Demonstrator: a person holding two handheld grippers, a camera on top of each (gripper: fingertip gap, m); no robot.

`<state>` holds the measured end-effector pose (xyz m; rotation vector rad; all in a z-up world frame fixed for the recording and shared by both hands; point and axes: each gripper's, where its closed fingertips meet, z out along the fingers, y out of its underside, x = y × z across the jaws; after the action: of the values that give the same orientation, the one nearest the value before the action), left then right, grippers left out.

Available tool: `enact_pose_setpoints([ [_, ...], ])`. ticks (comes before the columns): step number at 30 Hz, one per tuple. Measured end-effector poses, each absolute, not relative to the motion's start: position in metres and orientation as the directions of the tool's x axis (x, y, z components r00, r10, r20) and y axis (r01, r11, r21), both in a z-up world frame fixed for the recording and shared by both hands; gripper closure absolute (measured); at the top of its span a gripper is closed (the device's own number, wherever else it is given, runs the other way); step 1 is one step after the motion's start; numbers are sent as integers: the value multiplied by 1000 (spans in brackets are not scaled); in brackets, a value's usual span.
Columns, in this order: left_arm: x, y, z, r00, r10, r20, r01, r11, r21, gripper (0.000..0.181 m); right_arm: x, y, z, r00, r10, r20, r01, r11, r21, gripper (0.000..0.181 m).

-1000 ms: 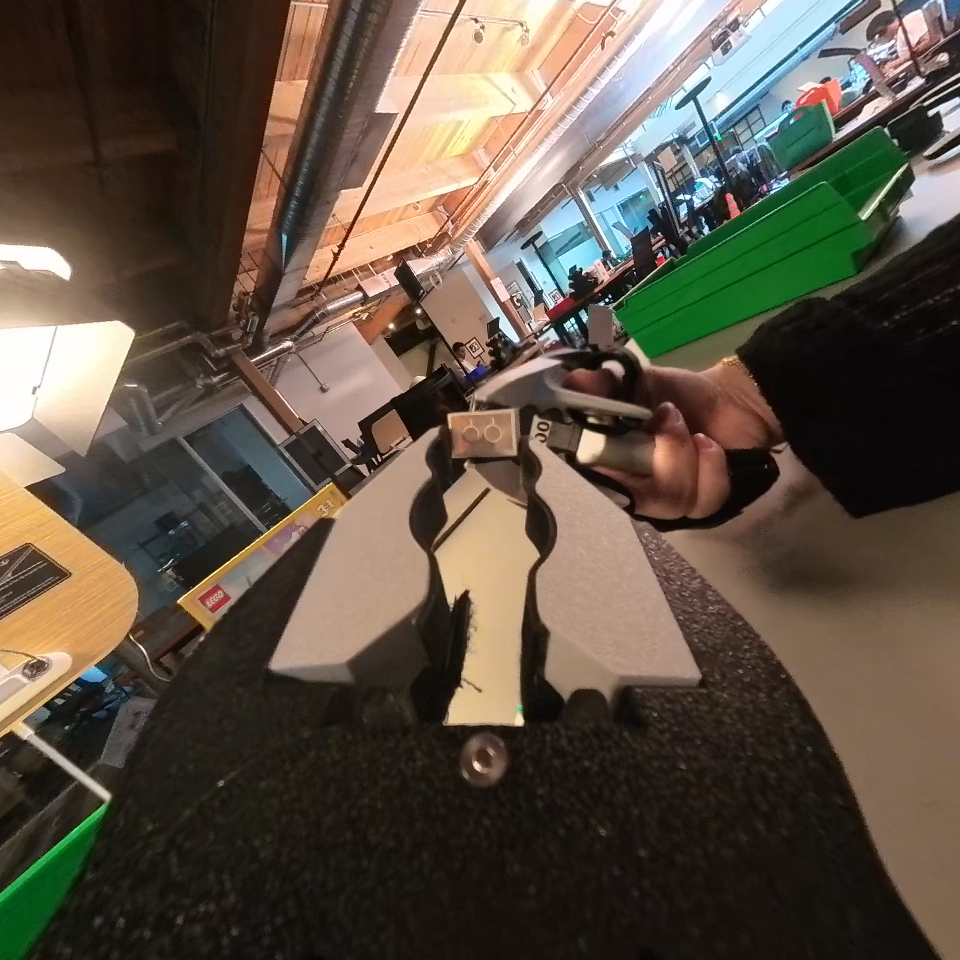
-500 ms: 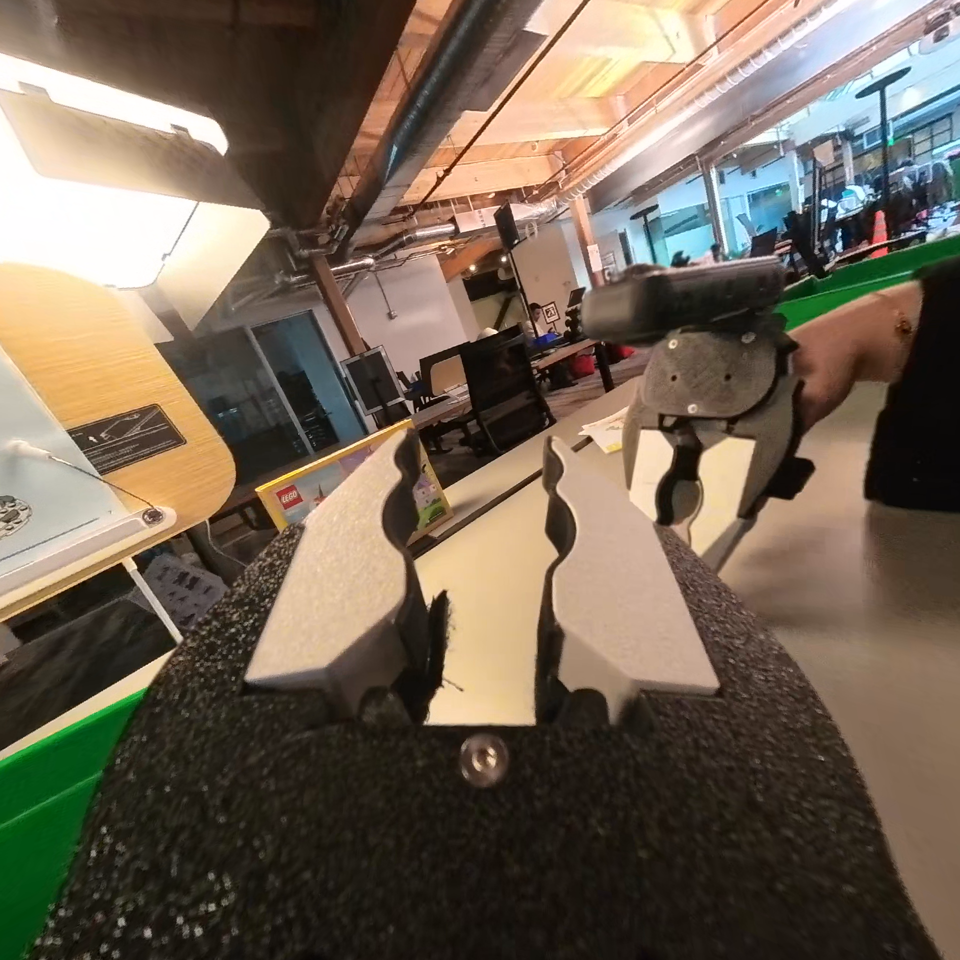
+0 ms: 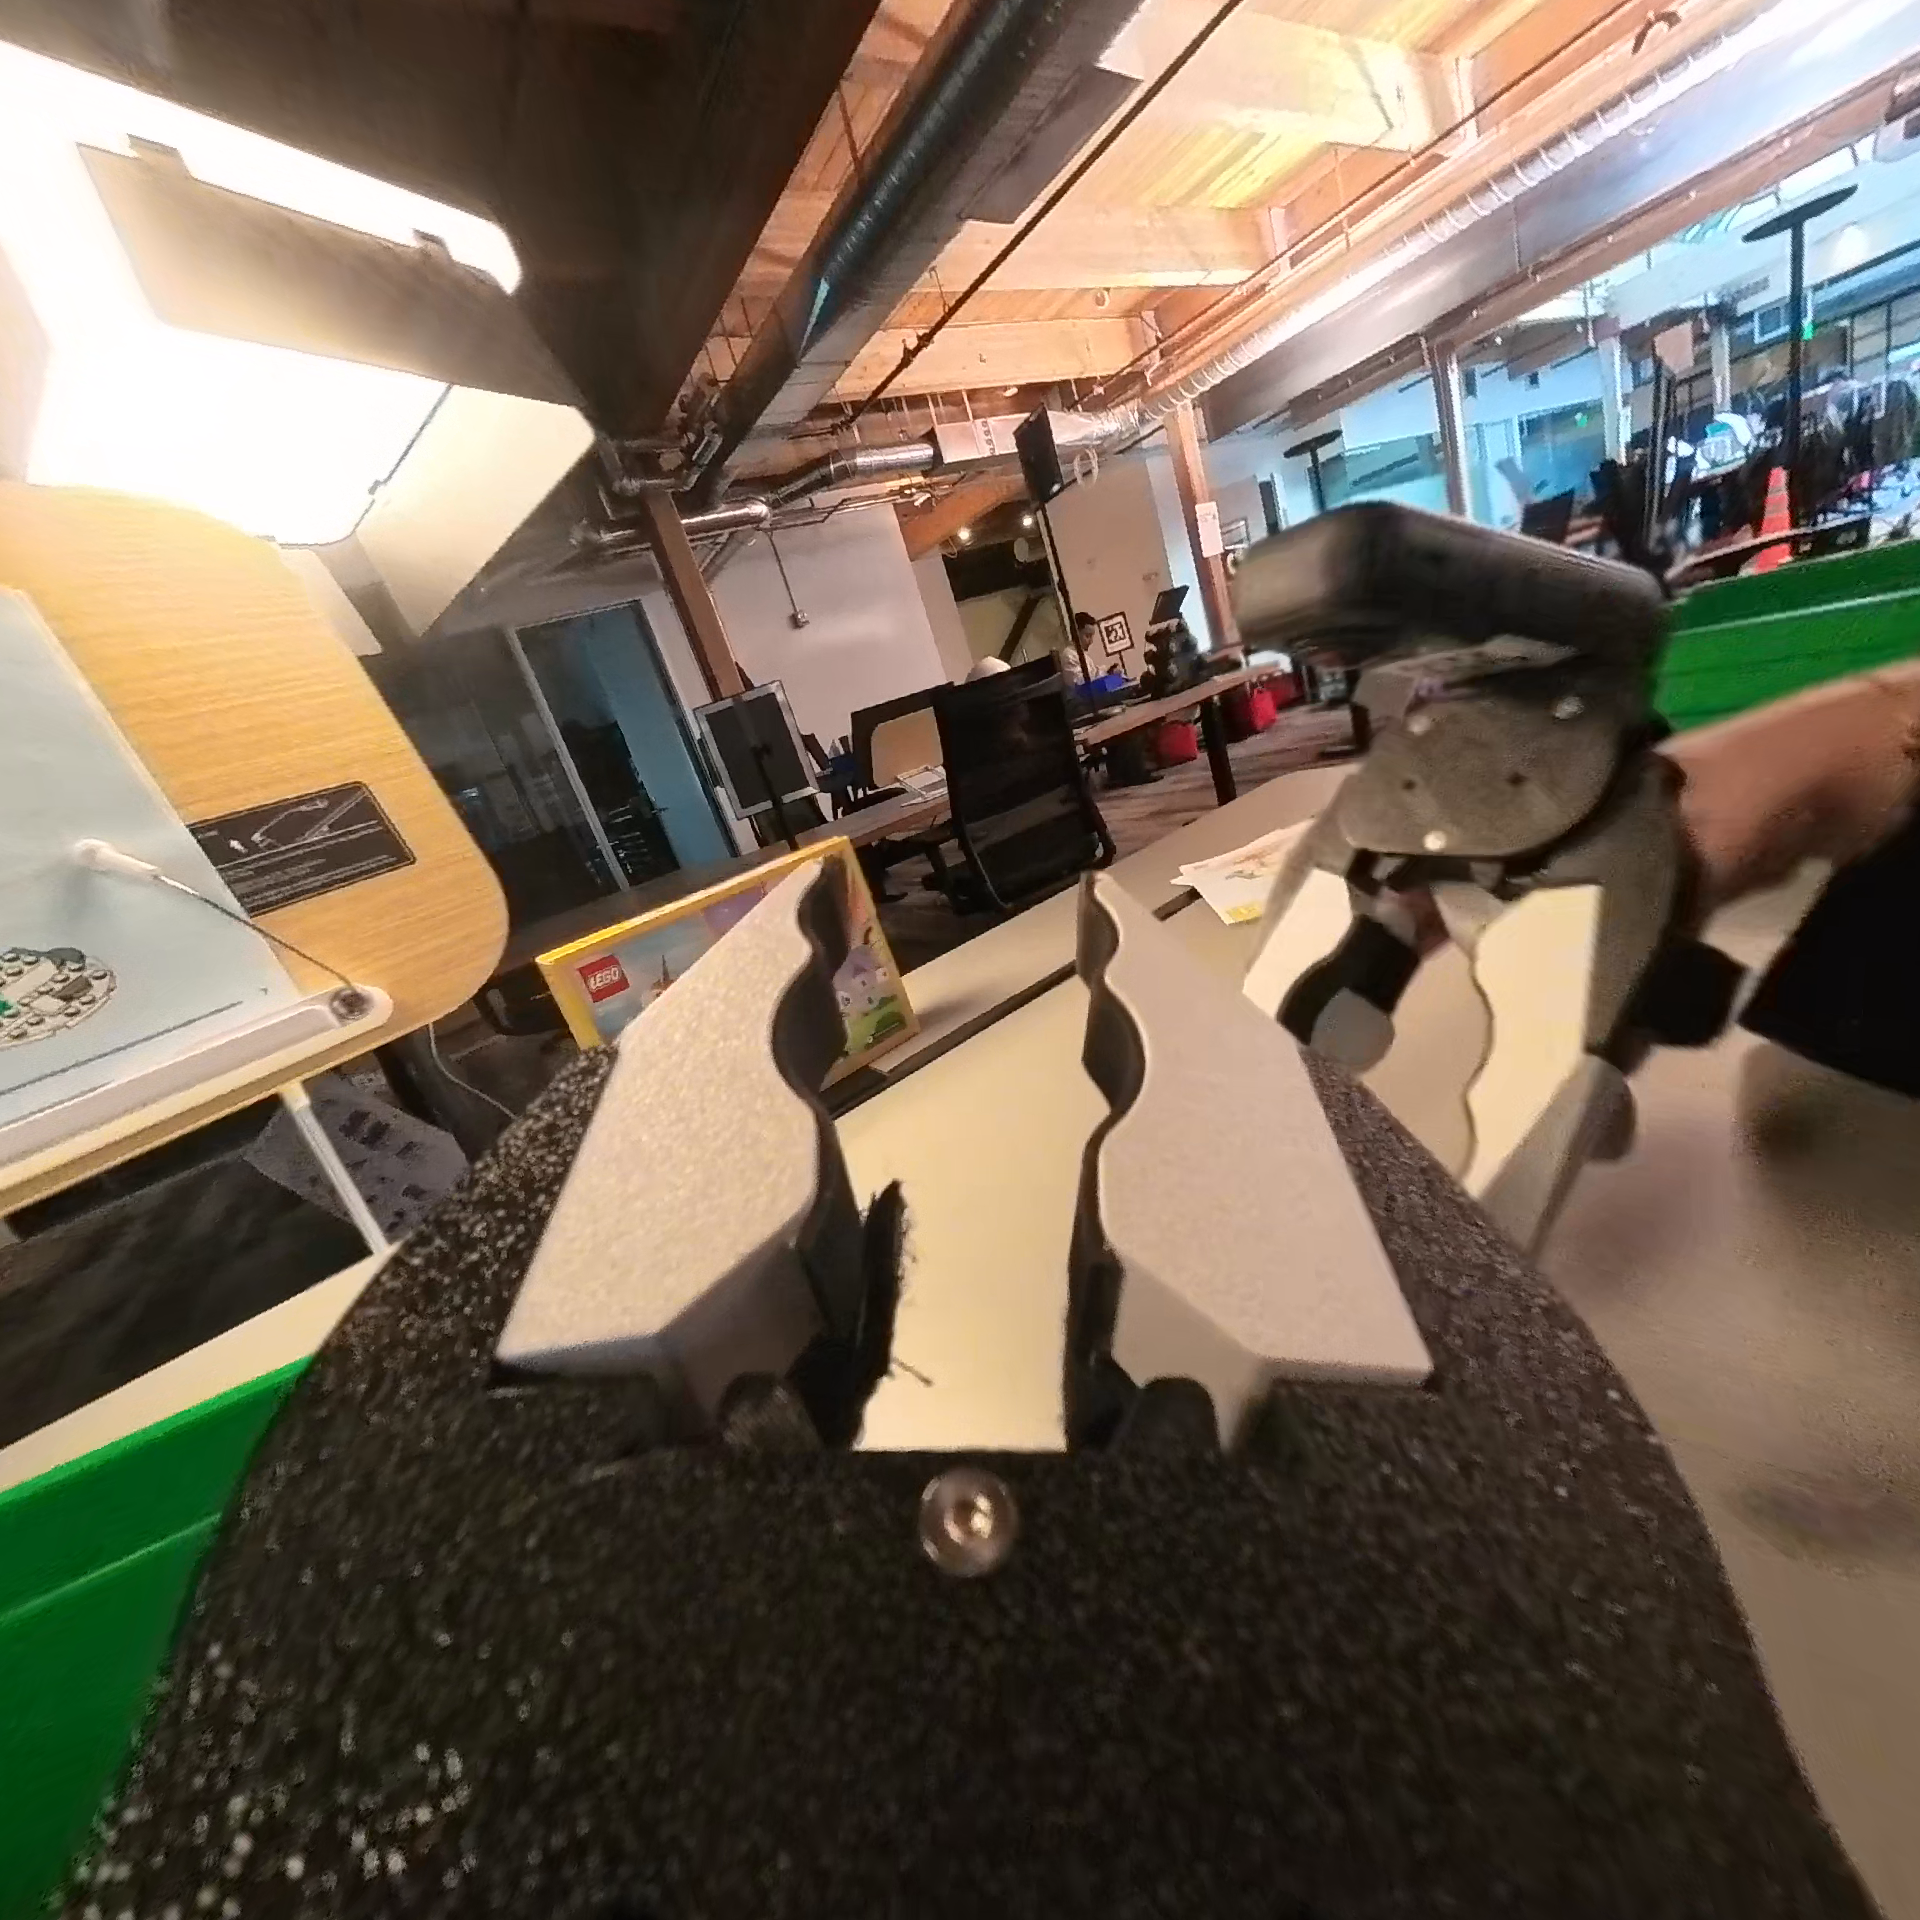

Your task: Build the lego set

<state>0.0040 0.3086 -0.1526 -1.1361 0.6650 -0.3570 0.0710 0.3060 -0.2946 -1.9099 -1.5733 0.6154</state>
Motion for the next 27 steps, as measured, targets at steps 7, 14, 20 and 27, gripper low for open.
enact_pose_setpoints([
  [7,5,307,-153,734,-642,-223,1,330,-944,144,31,294,-317,263,965,-6,681,-190,-707,84],
  [14,9,302,-152,700,-681,-216,5,308,-952,141,24,296,-323,210,978,-2,727,-157,-668,117],
  [20,31,300,-187,568,-797,-205,-122,165,-979,119,38,304,-319,219,976,-1,729,-164,-664,117],
  [27,49,269,-213,337,-615,-713,-403,590,-699,119,61,304,-283,243,970,-9,651,-170,-740,117],
])
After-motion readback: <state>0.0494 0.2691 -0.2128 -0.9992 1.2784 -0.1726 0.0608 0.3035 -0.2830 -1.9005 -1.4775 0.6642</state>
